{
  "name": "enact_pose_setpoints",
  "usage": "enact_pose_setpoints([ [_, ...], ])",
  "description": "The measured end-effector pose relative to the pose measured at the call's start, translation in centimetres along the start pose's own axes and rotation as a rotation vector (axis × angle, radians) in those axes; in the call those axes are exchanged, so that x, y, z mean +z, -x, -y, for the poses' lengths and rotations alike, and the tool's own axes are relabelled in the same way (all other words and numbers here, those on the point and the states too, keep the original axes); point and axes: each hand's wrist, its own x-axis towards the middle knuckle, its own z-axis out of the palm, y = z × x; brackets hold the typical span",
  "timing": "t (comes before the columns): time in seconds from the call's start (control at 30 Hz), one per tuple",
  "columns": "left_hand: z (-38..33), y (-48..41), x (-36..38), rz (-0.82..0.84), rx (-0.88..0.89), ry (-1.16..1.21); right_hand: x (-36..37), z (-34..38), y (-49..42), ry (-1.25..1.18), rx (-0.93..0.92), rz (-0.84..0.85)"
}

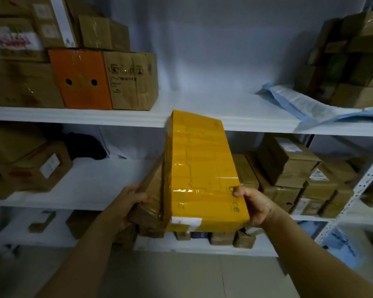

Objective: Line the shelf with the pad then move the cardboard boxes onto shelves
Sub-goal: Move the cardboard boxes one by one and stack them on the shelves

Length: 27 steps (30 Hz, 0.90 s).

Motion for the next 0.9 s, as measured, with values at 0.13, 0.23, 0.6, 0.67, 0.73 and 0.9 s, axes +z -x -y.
enact_pose_setpoints([
  [0.13,2.6,-2.7,-1.0,-0.103,-0.083,0.021,-0.9,-1.8,-0.8,-0.042,0.083,-0.082],
  [0.23,4.1,-5.0,-1.6,-0.189,-0.102,0.076,-1.8,-2.2,-1.4,-0.115,0.101,-0.151],
  [0.6,-0.5,-13.5,8.0,-0.197,-0.107,0.220,-11.0,4.5,-6.9,-0.252,0.003,-0.541],
  [0.67,-1.1,-15.0,10.4,-0.157,-0.117,0.266,-13.0,5.8,-7.9,-0.241,-0.012,-0.578],
  [0.73,-1.3,-17.5,12.6,-0.135,-0.121,0.322,-15.7,7.4,-8.9,-0.236,-0.010,-0.624],
  [0.9,-0.4,-22.8,16.1,-0.145,-0.170,0.424,-19.3,9.2,-10.8,-0.407,-0.008,-0.800],
])
